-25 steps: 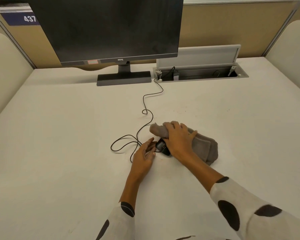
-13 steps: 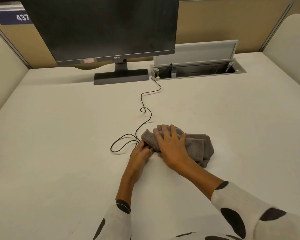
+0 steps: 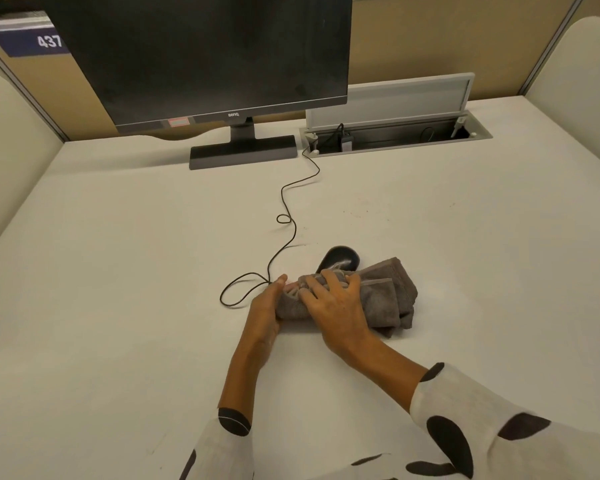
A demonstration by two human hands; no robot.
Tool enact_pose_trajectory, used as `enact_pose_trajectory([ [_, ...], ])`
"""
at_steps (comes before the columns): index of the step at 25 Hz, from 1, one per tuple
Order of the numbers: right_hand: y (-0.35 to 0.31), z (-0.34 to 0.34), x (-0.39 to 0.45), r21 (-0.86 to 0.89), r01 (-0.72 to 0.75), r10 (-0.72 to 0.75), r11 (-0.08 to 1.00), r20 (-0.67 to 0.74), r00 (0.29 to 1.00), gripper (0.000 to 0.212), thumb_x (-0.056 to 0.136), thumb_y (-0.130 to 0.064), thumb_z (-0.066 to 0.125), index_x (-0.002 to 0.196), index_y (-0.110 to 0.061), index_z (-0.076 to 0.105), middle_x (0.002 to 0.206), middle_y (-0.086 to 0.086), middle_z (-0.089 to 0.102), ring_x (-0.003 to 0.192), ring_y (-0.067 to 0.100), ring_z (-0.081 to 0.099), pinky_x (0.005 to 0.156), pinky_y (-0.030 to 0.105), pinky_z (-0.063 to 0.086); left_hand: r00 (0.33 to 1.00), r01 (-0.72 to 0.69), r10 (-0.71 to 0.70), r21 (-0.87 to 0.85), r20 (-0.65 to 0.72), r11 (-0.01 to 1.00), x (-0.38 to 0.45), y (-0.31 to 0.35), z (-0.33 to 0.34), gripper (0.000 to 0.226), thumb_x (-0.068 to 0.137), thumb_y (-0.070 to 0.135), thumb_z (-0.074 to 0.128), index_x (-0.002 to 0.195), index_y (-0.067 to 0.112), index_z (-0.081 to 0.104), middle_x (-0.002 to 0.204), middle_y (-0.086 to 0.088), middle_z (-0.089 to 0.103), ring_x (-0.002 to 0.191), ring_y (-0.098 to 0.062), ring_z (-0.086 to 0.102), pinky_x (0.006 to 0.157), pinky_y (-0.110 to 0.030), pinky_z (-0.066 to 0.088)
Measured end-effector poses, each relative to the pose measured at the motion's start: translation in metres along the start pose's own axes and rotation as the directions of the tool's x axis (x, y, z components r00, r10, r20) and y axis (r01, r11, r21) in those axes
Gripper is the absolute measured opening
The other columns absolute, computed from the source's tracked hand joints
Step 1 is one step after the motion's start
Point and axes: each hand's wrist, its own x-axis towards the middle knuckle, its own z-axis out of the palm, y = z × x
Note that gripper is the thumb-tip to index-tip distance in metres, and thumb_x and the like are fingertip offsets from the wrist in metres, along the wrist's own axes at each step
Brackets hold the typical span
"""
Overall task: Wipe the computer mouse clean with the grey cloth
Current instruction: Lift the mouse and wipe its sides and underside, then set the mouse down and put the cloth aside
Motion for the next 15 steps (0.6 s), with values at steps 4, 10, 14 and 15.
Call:
enact_pose_trajectory([
  [4, 0.001, 0.002, -0.006, 0.036, 0.074, -0.072, 0.997, -0.058, 0.996, 0.043, 0.057, -0.021, 0.087, 0.094, -0.015, 0.066, 0.101, 0.004, 0.071, 0.094, 0.027, 0.063, 0.075, 0.051, 0.053, 0.997, -0.072, 0.079, 0.381, -0.004, 0.922, -0.004, 0.016, -0.007, 0.026, 0.088, 0.044, 0.05, 0.103, 0.032, 0.067, 0.111, -0.001, 0.068, 0.106, -0.018, 0.06, 0.096, -0.04, 0.047],
  [10, 0.005, -0.003, -0.02, 0.147, 0.084, -0.091, 0.985, 0.041, 0.995, 0.044, 0.062, -0.016, 0.085, 0.1, -0.021, 0.064, 0.106, 0.0, 0.069, 0.099, 0.025, 0.06, 0.084, 0.049, 0.047, 0.995, -0.068, 0.092, 0.438, -0.032, 0.896, -0.003, 0.027, 0.001, 0.033, 0.092, 0.031, 0.05, 0.117, 0.012, 0.058, 0.101, -0.009, 0.07, 0.088, -0.02, 0.068, 0.075, -0.034, 0.057],
  [14, 0.012, -0.009, -0.019, 0.326, 0.049, -0.096, 0.944, 0.13, 0.987, 0.03, 0.084, -0.016, 0.067, 0.111, -0.025, 0.059, 0.112, 0.0, 0.066, 0.102, 0.024, 0.053, 0.094, 0.048, 0.036, 0.999, -0.012, 0.032, 0.411, -0.04, 0.912, 0.002, 0.034, 0.002, 0.03, 0.092, 0.023, 0.049, 0.118, 0.01, 0.055, 0.098, -0.015, 0.069, 0.082, -0.027, 0.069, 0.071, -0.036, 0.057],
  [15, 0.014, -0.012, -0.018, 0.378, 0.031, -0.096, 0.925, 0.153, 0.984, 0.029, 0.086, -0.015, 0.063, 0.112, -0.027, 0.059, 0.111, -0.002, 0.066, 0.101, 0.023, 0.052, 0.095, 0.048, 0.035, 0.999, -0.009, 0.024, 0.419, -0.03, 0.908, 0.004, 0.036, 0.003, 0.029, 0.092, 0.022, 0.049, 0.118, 0.009, 0.055, 0.098, -0.016, 0.068, 0.08, -0.026, 0.069, 0.069, -0.034, 0.057],
])
